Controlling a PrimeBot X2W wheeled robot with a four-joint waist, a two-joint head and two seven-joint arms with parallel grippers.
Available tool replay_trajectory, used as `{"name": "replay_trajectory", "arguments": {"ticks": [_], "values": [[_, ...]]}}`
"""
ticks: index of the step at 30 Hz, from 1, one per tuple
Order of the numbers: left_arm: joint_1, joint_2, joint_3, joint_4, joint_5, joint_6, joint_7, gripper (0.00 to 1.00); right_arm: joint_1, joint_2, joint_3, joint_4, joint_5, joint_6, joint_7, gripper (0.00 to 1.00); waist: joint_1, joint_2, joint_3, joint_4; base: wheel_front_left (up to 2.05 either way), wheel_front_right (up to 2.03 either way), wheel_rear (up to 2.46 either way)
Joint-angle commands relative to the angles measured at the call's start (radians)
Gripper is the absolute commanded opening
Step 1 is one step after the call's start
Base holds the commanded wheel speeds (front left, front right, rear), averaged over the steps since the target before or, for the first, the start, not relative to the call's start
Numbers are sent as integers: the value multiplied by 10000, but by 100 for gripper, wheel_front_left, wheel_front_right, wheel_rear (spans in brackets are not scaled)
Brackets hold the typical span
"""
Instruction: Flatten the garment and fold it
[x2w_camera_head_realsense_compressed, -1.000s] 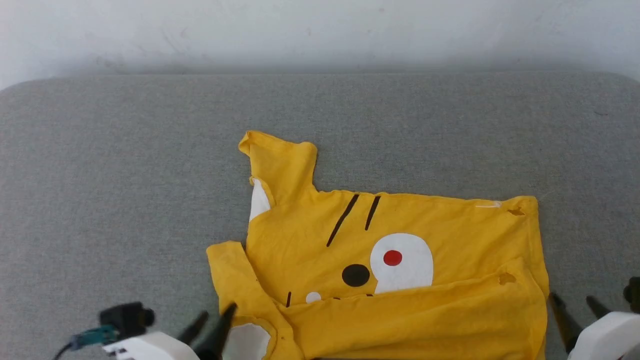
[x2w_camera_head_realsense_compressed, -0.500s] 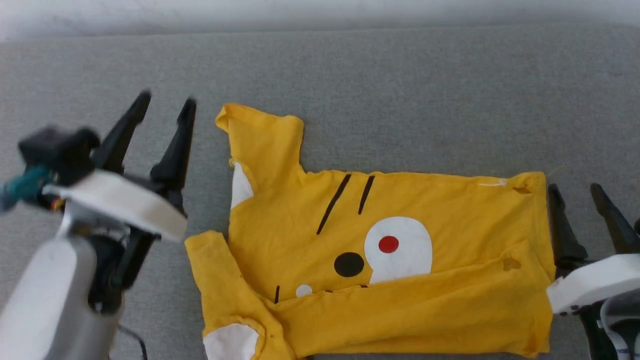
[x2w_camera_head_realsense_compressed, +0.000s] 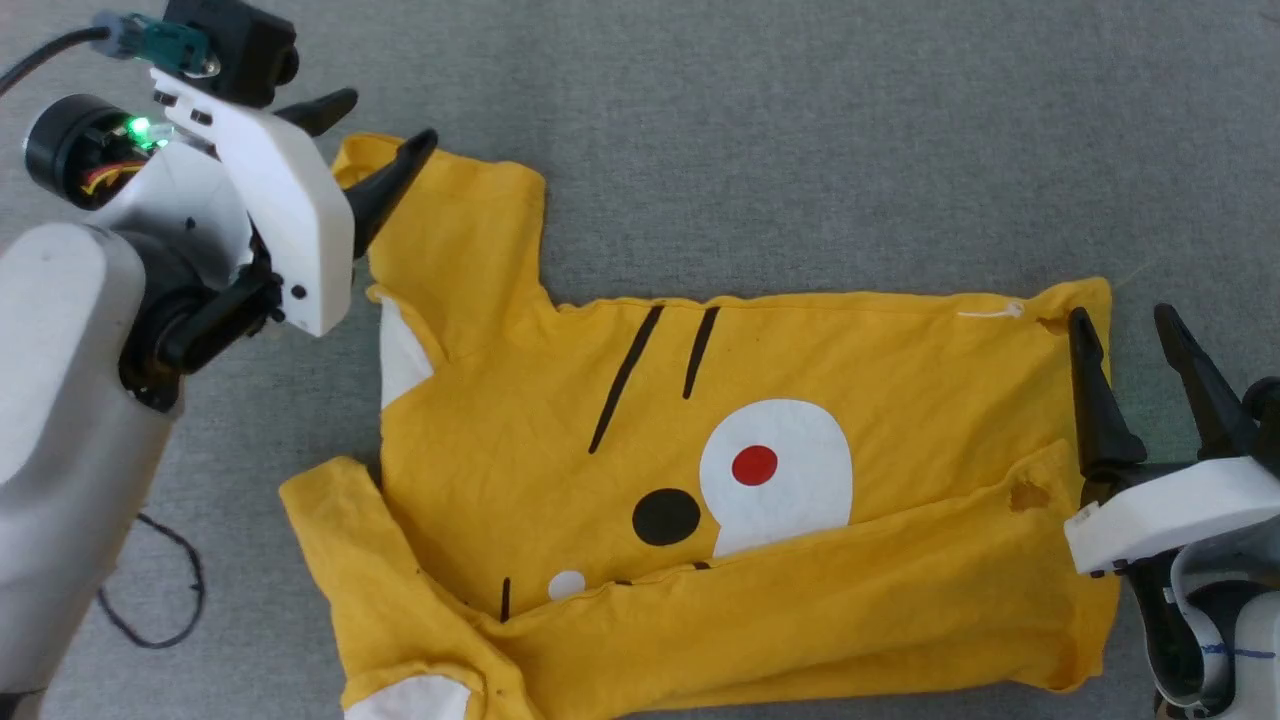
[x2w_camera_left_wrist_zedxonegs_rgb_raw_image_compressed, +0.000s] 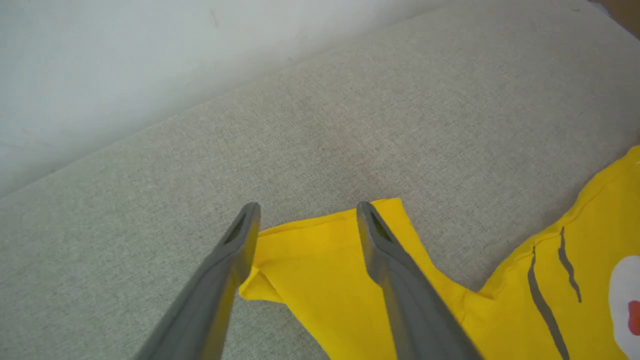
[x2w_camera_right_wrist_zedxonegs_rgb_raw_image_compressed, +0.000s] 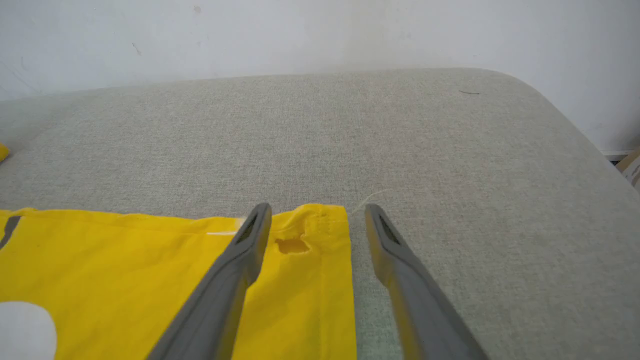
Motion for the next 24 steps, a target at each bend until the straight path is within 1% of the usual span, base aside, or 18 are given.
{"name": "replay_trajectory", "arguments": {"ticks": [1, 4, 7, 11, 12, 13, 14, 15, 20, 24], "values": [[-210, 176, -158, 86, -43, -69, 146, 100, -169, 1, 21, 28, 15, -9, -84, 100, -3, 0, 407, -341, 0, 0, 0], [-431, 517, -556, 336, -217, -71, 531, 100, -269, 1, 53, 90, 37, -9, -120, 100, -3, 0, 525, -447, 0, 0, 0], [-564, 803, -841, 618, -163, -72, 723, 100, -327, 1, 68, 111, 46, -9, -142, 100, -3, 0, 603, -533, 0, 0, 0], [-646, 997, -1017, 1014, -192, -73, 976, 100, -349, 1, 41, 115, 73, -9, -148, 100, -3, 0, 667, -578, 0, 0, 0], [-655, 1027, -1045, 1107, -194, -73, 1056, 92, -353, 1, 29, 114, 76, -9, -143, 100, -3, 0, 674, -578, 0, 0, 0], [-670, 1050, -1067, 1175, -181, -73, 1096, 47, -362, 1, 23, 115, 74, -9, -129, 100, -3, 0, 676, -579, 0, 0, 0], [-690, 1069, -1084, 1222, -155, -72, 1092, 8, -378, 1, 25, 115, 69, -9, -107, 100, -3, 0, 673, -579, 0, 0, 0], [-704, 1090, -1105, 1273, -114, -71, 1082, 0, -398, 1, 29, 114, 63, -9, -84, 100, -3, 0, 664, -577, 0, 0, 0], [-672, 1069, -1318, 1398, -86, -72, 955, 0, -501, 1, 101, 62, -28, -9, 43, 100, -3, 0, 500, -527, 0, 0, 0], [-558, 994, -1525, 1348, -368, -73, 741, 0, -543, 1, 77, -46, -102, -9, 151, 100, -3, 0, 277, -458, 0, 0, 0]]}}
